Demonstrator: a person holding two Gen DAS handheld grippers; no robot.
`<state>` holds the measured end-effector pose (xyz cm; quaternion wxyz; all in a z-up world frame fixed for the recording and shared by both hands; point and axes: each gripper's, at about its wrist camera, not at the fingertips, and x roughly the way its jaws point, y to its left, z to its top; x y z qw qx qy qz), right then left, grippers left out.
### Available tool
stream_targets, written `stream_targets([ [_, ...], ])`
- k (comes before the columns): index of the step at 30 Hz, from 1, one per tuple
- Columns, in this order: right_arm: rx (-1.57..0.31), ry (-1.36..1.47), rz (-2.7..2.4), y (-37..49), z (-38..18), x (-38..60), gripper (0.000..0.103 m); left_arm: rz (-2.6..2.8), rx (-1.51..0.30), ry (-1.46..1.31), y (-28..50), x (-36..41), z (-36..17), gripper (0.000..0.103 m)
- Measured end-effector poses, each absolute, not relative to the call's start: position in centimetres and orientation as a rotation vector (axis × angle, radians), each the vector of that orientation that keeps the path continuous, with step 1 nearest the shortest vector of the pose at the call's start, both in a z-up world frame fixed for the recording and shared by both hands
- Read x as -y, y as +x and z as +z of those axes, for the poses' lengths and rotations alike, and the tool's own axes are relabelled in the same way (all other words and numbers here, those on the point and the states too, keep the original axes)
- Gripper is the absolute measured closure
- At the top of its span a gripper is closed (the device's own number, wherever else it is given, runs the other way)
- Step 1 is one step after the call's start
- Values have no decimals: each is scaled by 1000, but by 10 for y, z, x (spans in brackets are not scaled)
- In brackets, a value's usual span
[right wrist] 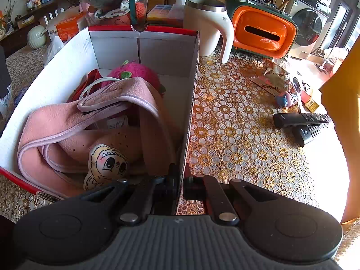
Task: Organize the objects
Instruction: 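Lift the black glove and carry it over the shoebox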
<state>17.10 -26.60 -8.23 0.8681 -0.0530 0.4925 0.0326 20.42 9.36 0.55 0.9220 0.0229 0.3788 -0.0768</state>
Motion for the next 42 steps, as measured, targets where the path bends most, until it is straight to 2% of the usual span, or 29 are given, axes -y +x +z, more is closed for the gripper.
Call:
stream_targets([
  [16, -1023, -109, 72, 170, -83, 266, 99, -433, -693, 120, 172, 6, 52, 99],
  [28, -1018, -111, 78, 170, -83, 267, 99, -633, -734, 149, 163, 93, 28, 99],
  [42, -1017, -111, 81, 170, -84, 266, 99, -693, -774, 122, 193, 140, 0, 99],
])
